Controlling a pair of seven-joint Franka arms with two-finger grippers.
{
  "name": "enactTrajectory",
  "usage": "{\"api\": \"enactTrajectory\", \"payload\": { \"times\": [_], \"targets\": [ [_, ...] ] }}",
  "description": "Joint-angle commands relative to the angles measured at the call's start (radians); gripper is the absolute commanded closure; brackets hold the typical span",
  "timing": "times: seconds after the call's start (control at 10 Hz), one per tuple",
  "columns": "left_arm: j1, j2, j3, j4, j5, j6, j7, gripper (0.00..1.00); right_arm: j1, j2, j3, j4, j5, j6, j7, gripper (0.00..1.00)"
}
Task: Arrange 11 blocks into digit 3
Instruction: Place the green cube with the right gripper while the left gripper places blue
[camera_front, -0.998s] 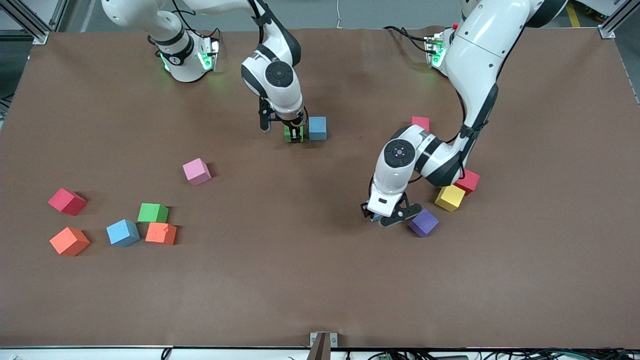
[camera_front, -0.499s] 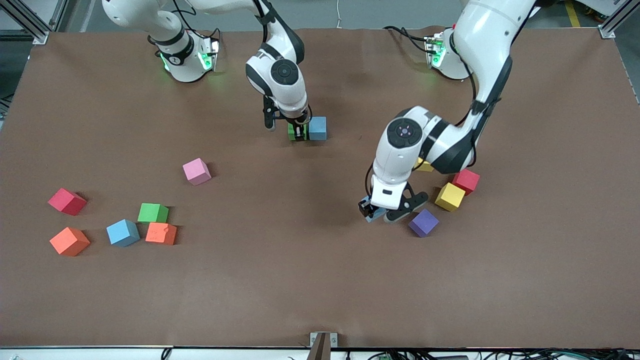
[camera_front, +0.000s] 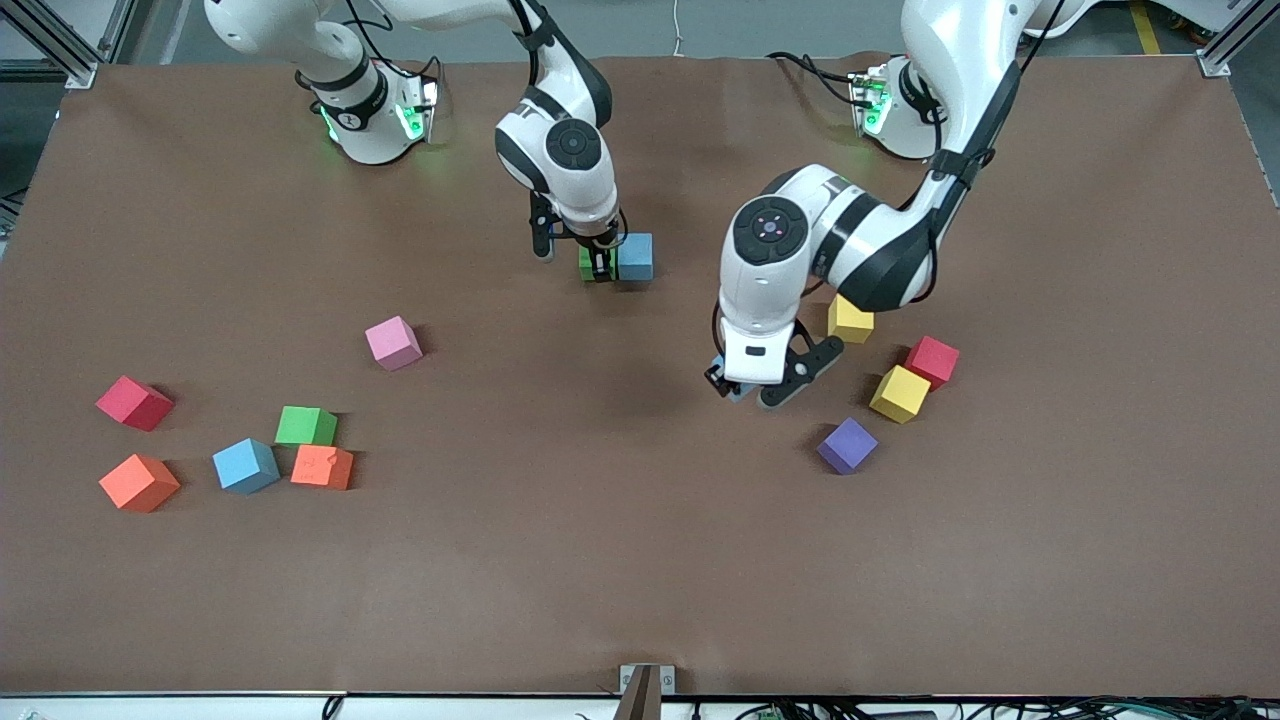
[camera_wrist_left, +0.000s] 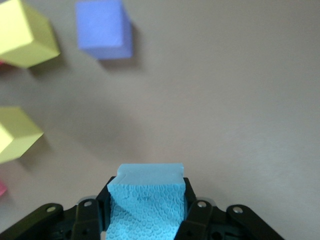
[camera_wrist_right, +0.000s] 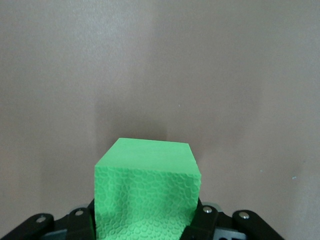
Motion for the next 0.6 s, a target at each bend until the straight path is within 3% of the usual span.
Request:
{"api": "enactTrajectory", "payload": {
  "times": [0.0, 0.1, 0.2, 0.3, 0.4, 0.5],
  "targets": [
    [-0.135, -0.008, 0.11, -0.018, -0.084, -0.068, -0.106, 0.91, 0.014, 0.012, -0.006, 0.016, 0.0, -0.001, 0.022, 0.9],
    [-0.262, -0.031, 0.246, -0.053, -0.162, -0.074, -0.123, 0.91, 0.014, 0.02, -0.006, 0.017, 0.0, -0.003, 0.023, 0.77],
    [-0.367, -0.071, 0.374, -0.116, -0.253, -0.073, -0.123, 0.91, 0.023, 0.023, -0.006, 0.017, 0.0, -0.012, 0.037, 0.39],
    [-0.438, -0.109, 0.449, -0.173, -0.301, -0.068, -0.128, 0.91, 0.026, 0.026, -0.006, 0.016, 0.0, -0.014, 0.048, 0.39],
    [-0.514, -0.137, 0.53, -0.224, -0.345, -0.064, -0.143, 0.91, 0.026, 0.028, -0.008, 0.016, 0.0, -0.012, 0.049, 0.27],
    [-0.577, -0.144, 0.609, -0.247, -0.373, -0.051, -0.186, 0.91, 0.029, 0.028, -0.008, 0.017, 0.0, -0.012, 0.049, 0.0]
  ]
}}
